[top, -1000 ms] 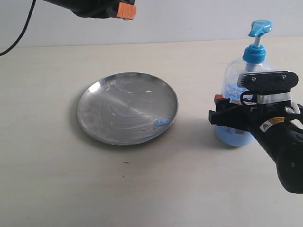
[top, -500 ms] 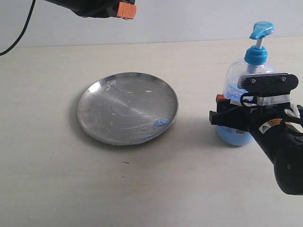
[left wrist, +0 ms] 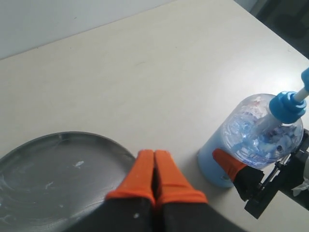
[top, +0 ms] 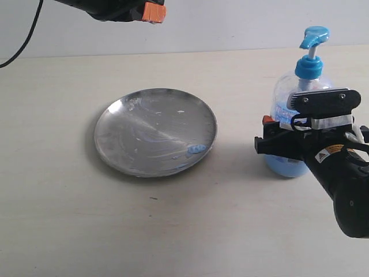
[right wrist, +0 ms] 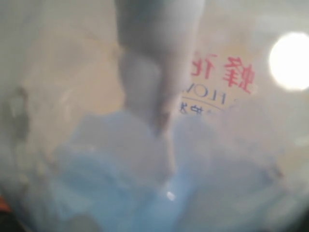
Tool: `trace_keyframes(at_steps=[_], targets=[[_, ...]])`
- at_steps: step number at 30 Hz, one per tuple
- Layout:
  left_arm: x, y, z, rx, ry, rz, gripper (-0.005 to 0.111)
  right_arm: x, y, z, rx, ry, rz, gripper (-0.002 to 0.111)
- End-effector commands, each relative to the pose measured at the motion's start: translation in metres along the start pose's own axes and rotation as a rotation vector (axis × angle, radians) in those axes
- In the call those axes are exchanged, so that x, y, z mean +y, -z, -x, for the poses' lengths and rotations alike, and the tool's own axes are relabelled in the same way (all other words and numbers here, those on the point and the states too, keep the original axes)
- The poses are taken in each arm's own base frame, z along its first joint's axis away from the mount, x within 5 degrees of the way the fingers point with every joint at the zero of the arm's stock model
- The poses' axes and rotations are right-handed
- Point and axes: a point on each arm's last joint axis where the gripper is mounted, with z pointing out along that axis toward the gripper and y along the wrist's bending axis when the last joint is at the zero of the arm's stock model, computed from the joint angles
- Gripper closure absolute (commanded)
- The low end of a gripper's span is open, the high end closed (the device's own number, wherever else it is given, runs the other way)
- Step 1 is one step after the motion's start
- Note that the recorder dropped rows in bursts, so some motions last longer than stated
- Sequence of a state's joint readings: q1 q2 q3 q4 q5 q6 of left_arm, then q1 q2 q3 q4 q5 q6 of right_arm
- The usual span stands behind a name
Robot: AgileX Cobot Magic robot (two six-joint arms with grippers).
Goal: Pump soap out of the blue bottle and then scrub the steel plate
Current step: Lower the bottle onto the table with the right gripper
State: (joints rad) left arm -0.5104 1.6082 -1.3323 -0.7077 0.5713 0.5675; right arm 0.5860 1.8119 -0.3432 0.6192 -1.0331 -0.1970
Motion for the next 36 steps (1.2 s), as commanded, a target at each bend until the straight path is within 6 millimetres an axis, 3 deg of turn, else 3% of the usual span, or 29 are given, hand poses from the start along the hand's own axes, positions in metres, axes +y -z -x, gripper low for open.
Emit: trace_keyframes(at_steps=[1,12,24,36], targets=[[-0.001,0.004,0.004,-0.024,0.006,0.002,0.107,-0.002,0.001,0.009,-0.068,0.045,-0.011,0.030],[-0.001,0.004,0.004,-0.024,0.003,0.002,0.107,-0.004,0.002,0.012,-0.076,0.037,-0.030,0.013],[-0.001,0.004,0.004,-0.024,0.003,0.002,0.107,-0.004,0.002,0.007,-0.023,0.028,-0.030,0.013],[-0.001,0.004,0.004,-0.024,0.003,0.002,0.107,-0.011,0.020,0.028,0.029,0.000,-0.037,0.013]])
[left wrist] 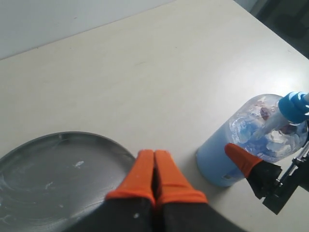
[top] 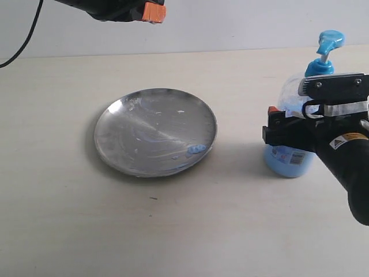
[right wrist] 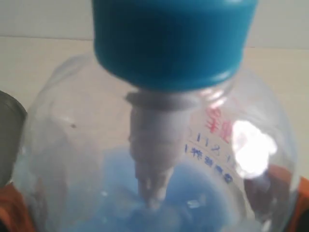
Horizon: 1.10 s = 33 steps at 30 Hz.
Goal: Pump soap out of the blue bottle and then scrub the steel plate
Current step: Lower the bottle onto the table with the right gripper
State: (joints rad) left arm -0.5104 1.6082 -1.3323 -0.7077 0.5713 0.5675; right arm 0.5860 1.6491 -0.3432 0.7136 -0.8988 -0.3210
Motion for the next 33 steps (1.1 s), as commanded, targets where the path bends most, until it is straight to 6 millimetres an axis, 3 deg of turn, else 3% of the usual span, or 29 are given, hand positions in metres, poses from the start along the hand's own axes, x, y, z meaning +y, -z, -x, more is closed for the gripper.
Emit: trace_keyframes(at_steps=[1,16,29,33], targets=[[-0.001,0.004,0.004,-0.024,0.003,0.002,0.107,-0.004,0.006,0.007,0.022,0.012,-0.013,0.013],[-0.002,0.004,0.002,-0.008,0.003,-0.008,0.107,-0.003,0.038,0.029,0.095,-0.058,0.146,0.013],[-0.006,0.005,-0.005,0.073,0.013,-0.058,0.107,-0.012,0.077,0.042,0.181,-0.051,0.242,0.014],[-0.008,0.005,-0.008,0.110,0.027,-0.080,0.107,-0.013,0.089,0.045,0.192,-0.068,0.299,0.019]])
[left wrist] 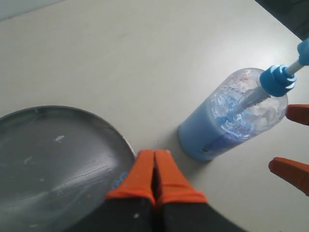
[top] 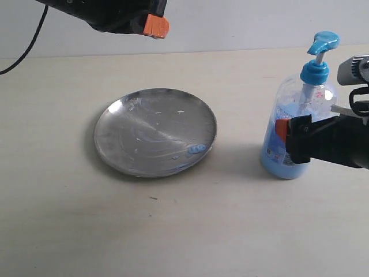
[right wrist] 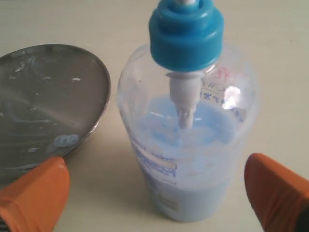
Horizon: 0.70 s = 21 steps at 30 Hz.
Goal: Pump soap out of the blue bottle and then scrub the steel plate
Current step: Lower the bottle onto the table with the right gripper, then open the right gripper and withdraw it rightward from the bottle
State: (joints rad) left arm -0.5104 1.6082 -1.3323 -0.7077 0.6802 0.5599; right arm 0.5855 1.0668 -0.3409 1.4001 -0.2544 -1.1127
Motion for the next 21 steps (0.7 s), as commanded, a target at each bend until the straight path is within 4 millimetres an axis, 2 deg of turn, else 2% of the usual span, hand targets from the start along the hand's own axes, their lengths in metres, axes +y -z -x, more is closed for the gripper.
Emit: trace_keyframes(at_steps=[1,3,11,14,21], targets=[[-0.004,0.004,-0.001,0.026,0.019,-0.028,0.107,0.003,0.013,0.002,0.005,-0.016,0.060,0.020],[-0.005,0.005,-0.003,0.047,0.018,-0.041,0.107,0.003,0.017,0.004,-0.005,0.030,0.079,0.023],[-0.008,0.005,-0.007,0.094,0.022,-0.069,0.107,0.012,0.022,-0.002,0.000,0.017,0.205,0.036],[-0.008,0.005,-0.007,0.097,0.025,-0.071,0.107,0.010,0.021,-0.008,0.016,0.046,0.193,0.049],[-0.008,0.005,-0.007,0.097,0.025,-0.071,0.107,0.011,0.021,-0.011,0.016,0.136,0.207,0.089]])
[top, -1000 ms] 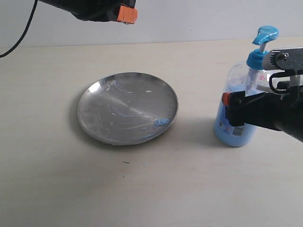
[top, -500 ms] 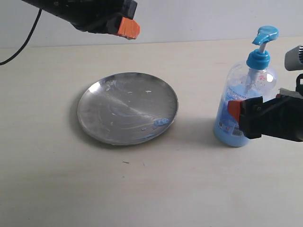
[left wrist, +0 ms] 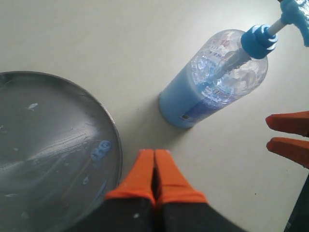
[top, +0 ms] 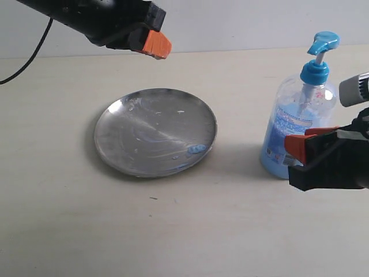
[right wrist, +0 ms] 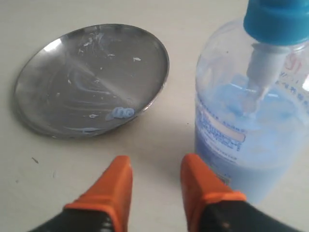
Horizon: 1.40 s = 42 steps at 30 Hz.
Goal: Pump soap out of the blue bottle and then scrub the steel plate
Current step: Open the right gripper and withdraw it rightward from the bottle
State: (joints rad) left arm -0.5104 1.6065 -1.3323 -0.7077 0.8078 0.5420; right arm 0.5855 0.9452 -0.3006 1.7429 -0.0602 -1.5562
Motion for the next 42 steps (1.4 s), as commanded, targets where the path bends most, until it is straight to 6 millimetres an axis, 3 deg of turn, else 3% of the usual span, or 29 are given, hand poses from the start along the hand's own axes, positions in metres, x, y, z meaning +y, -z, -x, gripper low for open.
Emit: trace_keyframes(at_steps=[1,5,8,12,16,22,27,33,42], targets=[[-0.002,0.004,0.002,-0.010,0.008,-0.005,0.107,0.002,0.000,-0.001,0.001,0.055,0.032,0.093],[-0.002,0.004,0.002,-0.010,0.008,-0.005,0.107,0.018,0.002,-0.001,-0.006,0.100,0.204,0.107],[-0.002,0.004,0.002,-0.010,0.008,-0.005,0.107,0.030,0.005,-0.005,0.024,0.142,0.340,0.108],[-0.002,0.004,0.002,-0.010,0.008,-0.005,0.107,0.036,0.006,-0.017,0.207,0.225,0.429,0.108],[-0.002,0.004,0.002,-0.012,0.004,-0.004,0.107,0.028,0.004,-0.018,0.438,0.254,0.333,0.108],[-0.002,0.004,0.002,-0.009,0.004,-0.006,0.107,0.008,0.006,0.005,0.548,0.234,0.049,0.108],[-0.002,0.004,0.002,-0.009,0.002,-0.006,0.107,-0.001,0.009,0.020,0.529,0.244,-0.080,0.108],[-0.001,0.004,0.001,-0.003,-0.005,-0.002,0.107,-0.002,0.014,0.029,0.439,0.268,-0.093,0.108],[0.006,-0.001,-0.009,0.052,-0.069,0.048,0.107,-0.005,0.055,0.048,0.167,0.277,-0.118,0.108]])
